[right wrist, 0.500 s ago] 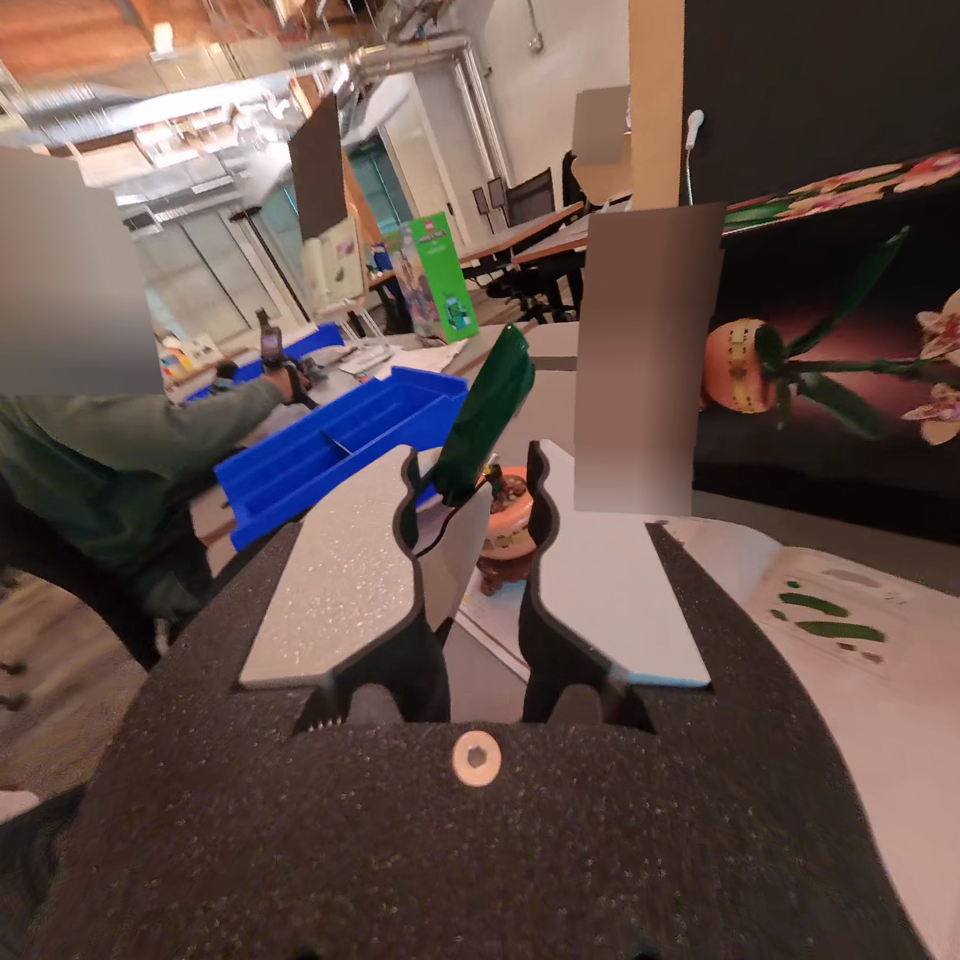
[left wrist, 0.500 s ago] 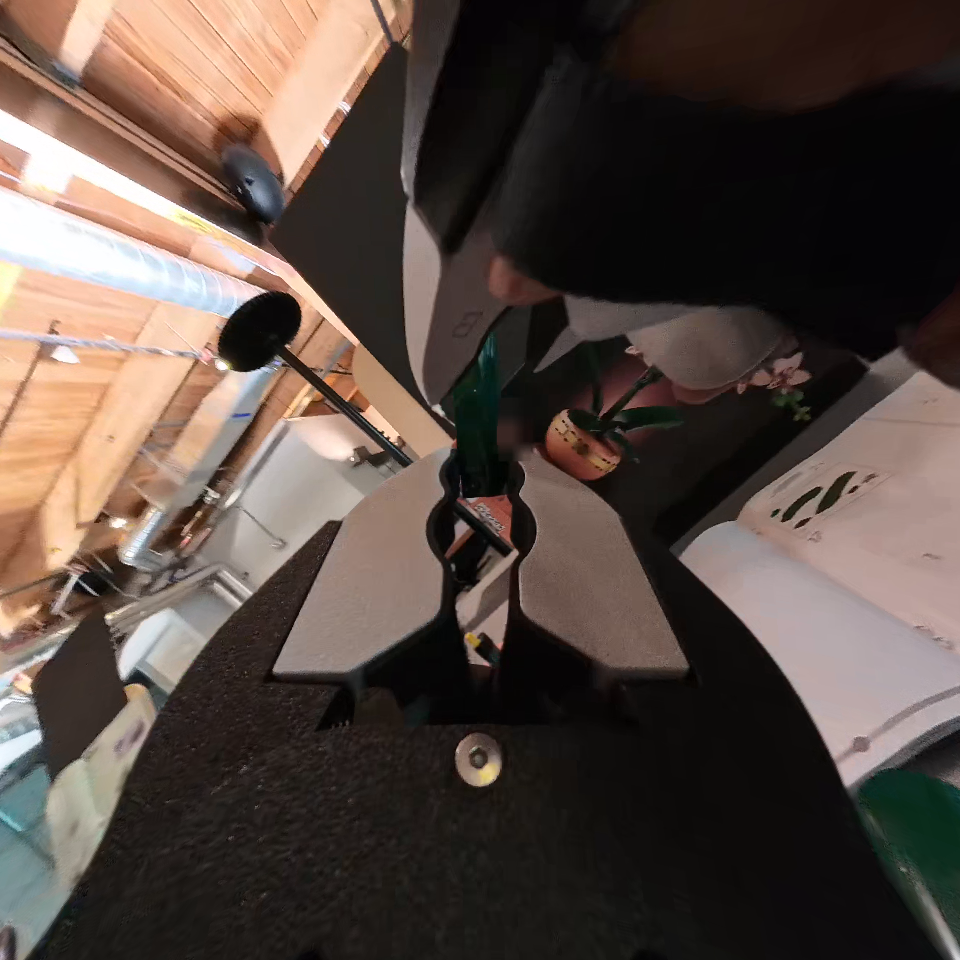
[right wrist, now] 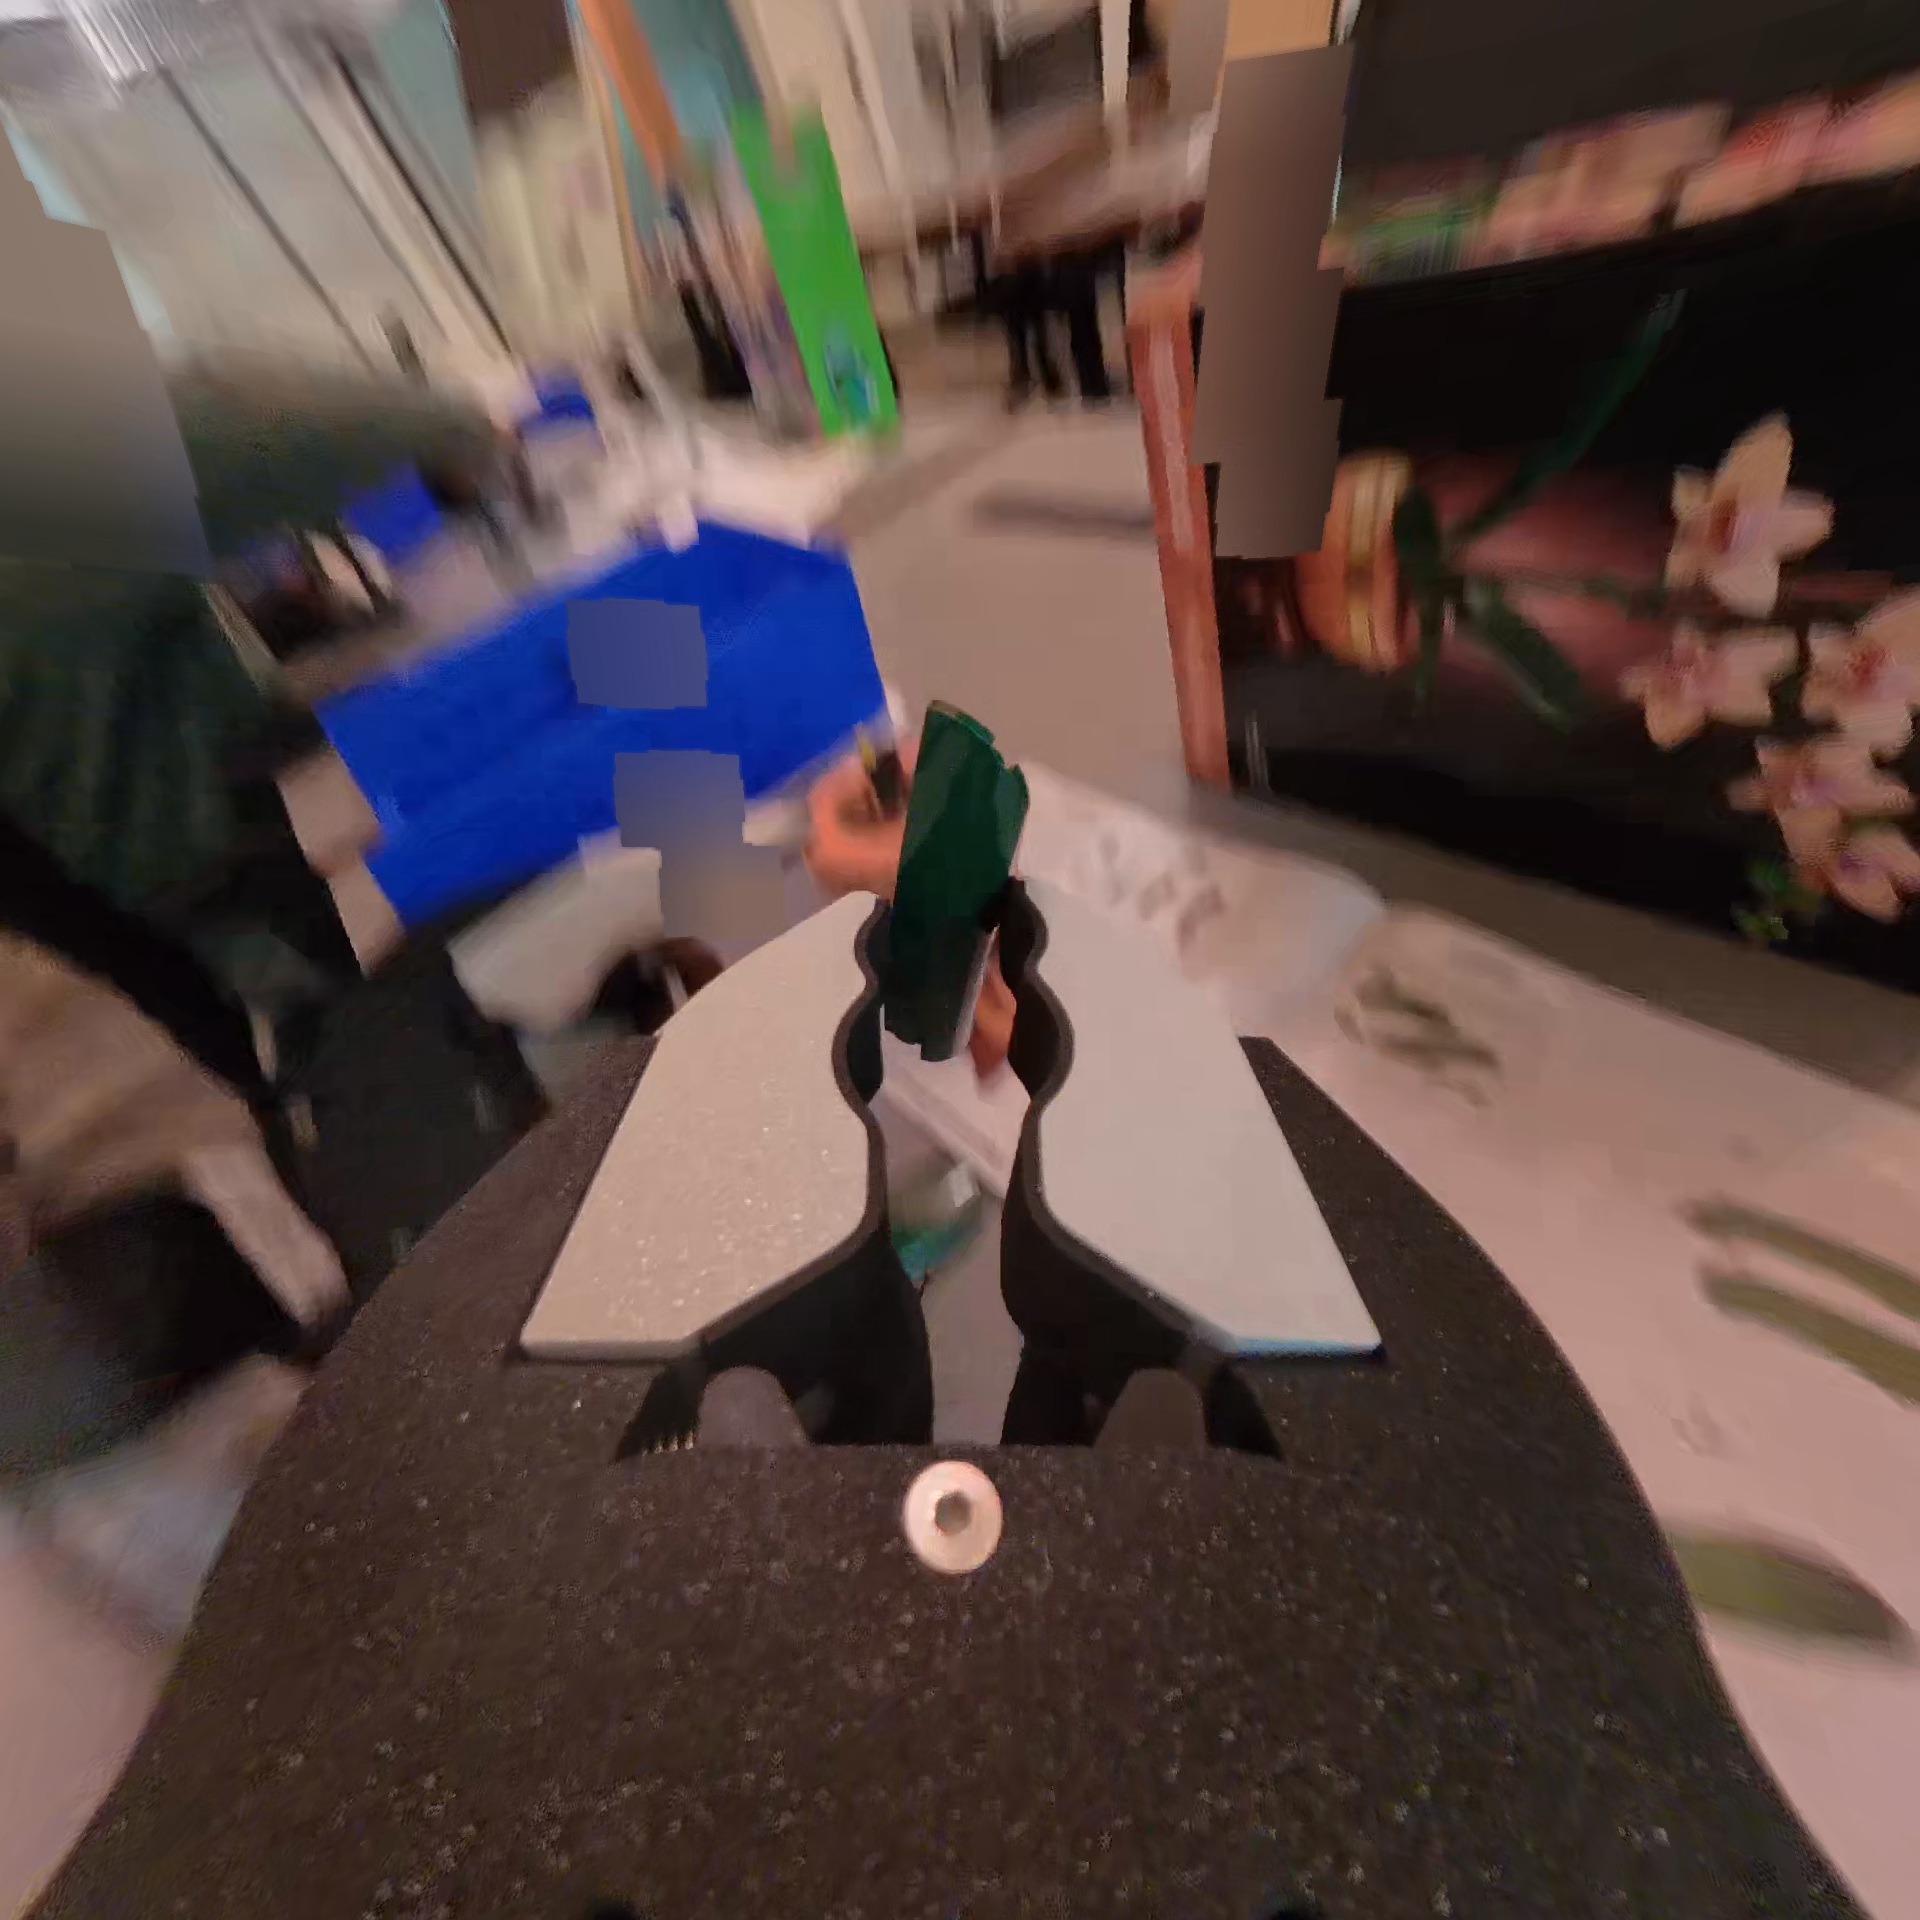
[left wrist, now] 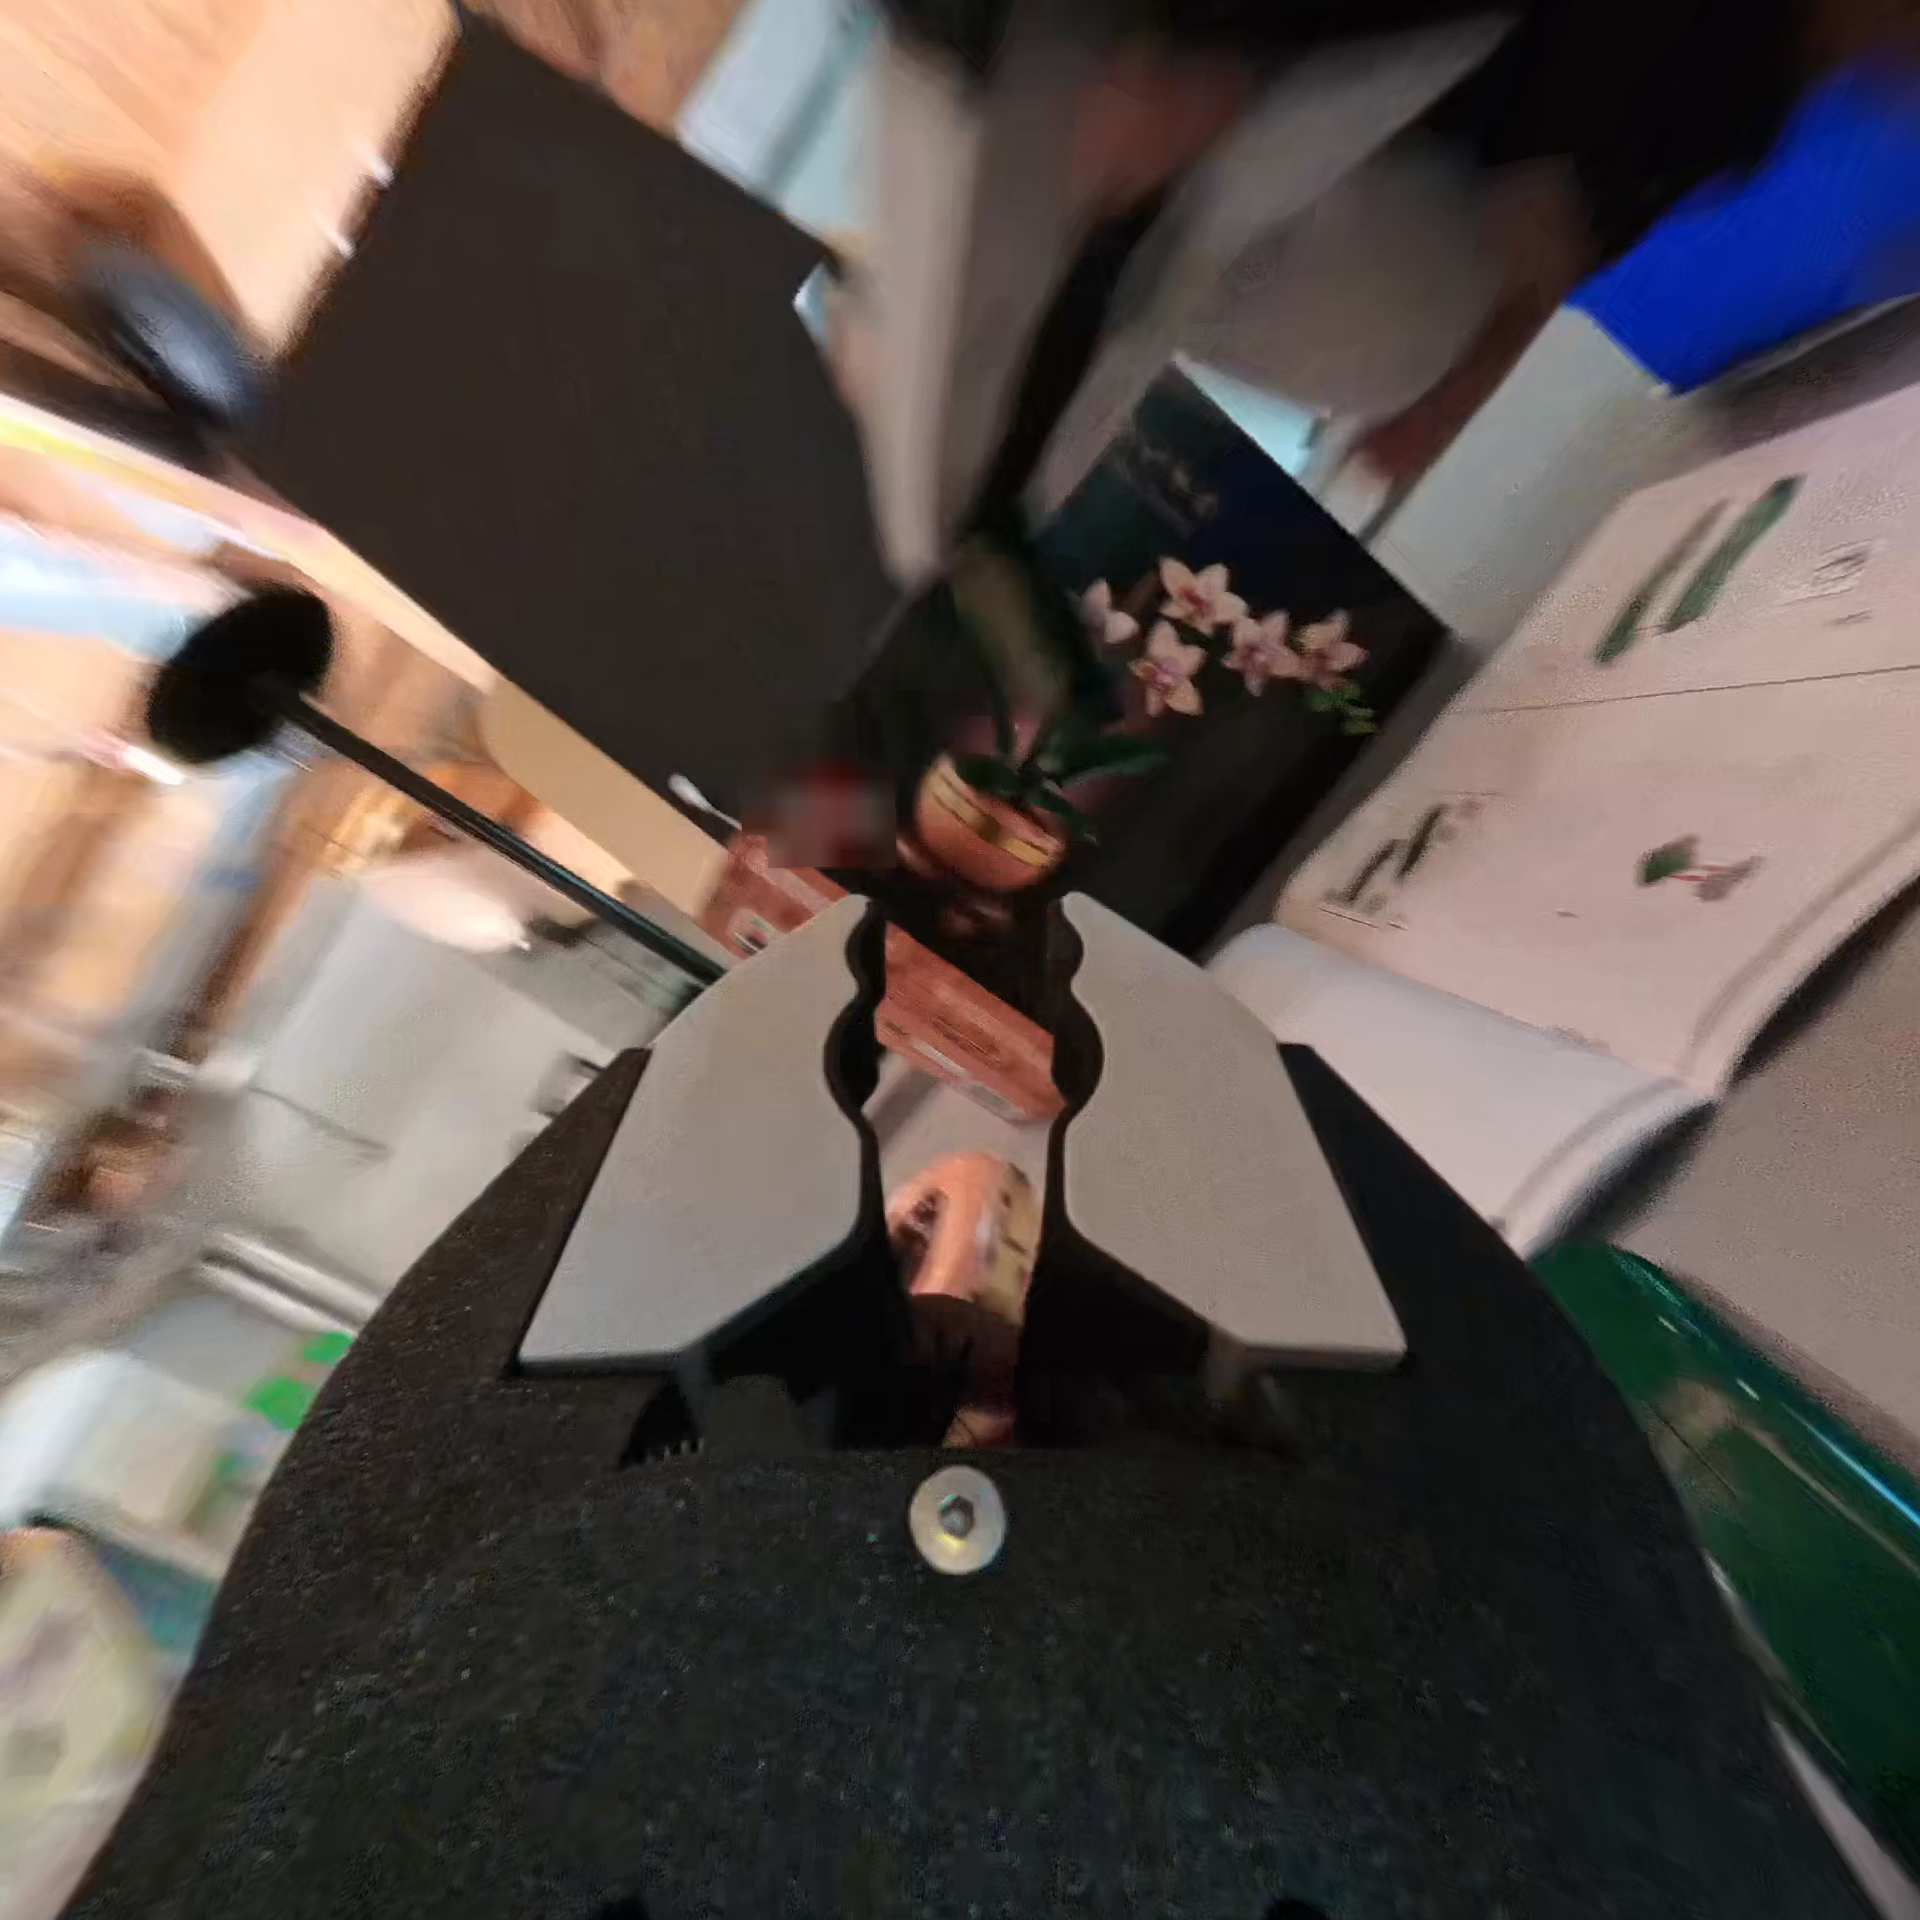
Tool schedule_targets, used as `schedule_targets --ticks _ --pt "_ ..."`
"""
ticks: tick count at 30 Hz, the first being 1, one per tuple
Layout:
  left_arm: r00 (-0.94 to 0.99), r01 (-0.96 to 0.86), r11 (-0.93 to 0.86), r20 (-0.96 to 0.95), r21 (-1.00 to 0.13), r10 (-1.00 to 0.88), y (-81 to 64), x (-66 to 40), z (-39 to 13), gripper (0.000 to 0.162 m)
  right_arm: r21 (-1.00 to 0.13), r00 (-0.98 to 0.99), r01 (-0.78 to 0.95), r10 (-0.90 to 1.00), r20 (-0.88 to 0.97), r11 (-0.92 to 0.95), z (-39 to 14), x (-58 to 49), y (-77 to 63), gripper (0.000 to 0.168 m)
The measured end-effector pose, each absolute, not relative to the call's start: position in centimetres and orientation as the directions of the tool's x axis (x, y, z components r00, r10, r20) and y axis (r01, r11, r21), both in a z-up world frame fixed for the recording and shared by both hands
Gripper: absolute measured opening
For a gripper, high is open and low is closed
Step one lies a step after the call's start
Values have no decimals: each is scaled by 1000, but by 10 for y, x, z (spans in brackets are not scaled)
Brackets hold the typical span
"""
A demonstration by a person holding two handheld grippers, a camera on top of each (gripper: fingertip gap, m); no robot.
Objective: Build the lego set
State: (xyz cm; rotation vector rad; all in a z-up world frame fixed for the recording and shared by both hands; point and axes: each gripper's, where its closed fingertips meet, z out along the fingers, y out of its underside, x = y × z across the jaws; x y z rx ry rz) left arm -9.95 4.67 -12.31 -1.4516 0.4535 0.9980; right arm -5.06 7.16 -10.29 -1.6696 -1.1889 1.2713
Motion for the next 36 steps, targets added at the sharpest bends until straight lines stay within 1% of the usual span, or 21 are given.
schedule_targets --ticks 2,3,5,7,8,10,13,21,26,27,29,30,36 --pt "730 -635 -152 -653 -757 202 40 -113 -133 33 -815 132 510 961 -242 -276 -140 -23 70 19" --pt "801 -561 -143 -578 -815 157 37 -118 -136 32 -748 145 610 965 -220 -262 -157 -10 66 19" --pt "870 -464 -147 -481 -874 109 33 -130 -139 31 -592 151 763 962 -226 -258 -189 11 50 19" --pt "870 -452 -169 -474 -876 133 30 -144 -139 30 -471 179 846 965 -189 -249 -213 25 44 19" --pt "862 -460 -177 -485 -870 146 28 -149 -140 30 -434 194 864 964 -184 -256 -220 27 43 19" --pt "855 -471 -177 -497 -864 148 27 -152 -143 29 -388 227 873 950 -216 -297 -230 26 40 19" --pt "866 -465 -158 -485 -871 124 29 -148 -147 28 -305 261 902 949 -177 -305 -242 31 44 20" --pt "900 -406 -124 -420 -905 114 30 -153 -148 27 -260 329 897 933 -148 -357 -252 32 53 20" --pt "903 -402 -115 -414 -908 114 30 -153 -147 27 -286 358 876 921 -156 -389 -253 32 59 20" --pt "903 -401 -116 -414 -909 115 30 -152 -147 27 -297 355 874 923 -150 -385 -252 32 60 22" --pt "901 -404 -121 -417 -907 117 31 -153 -149 27 -326 332 874 933 -137 -359 -248 32 61 38" --pt "901 -404 -125 -418 -906 117 31 -154 -150 27 -336 322 875 937 -133 -348 -246 34 60 40" --pt "892 -418 -130 -434 -899 130 29 -155 -148 27 -354 330 880 944 -19 -315 -250 59 56 40"
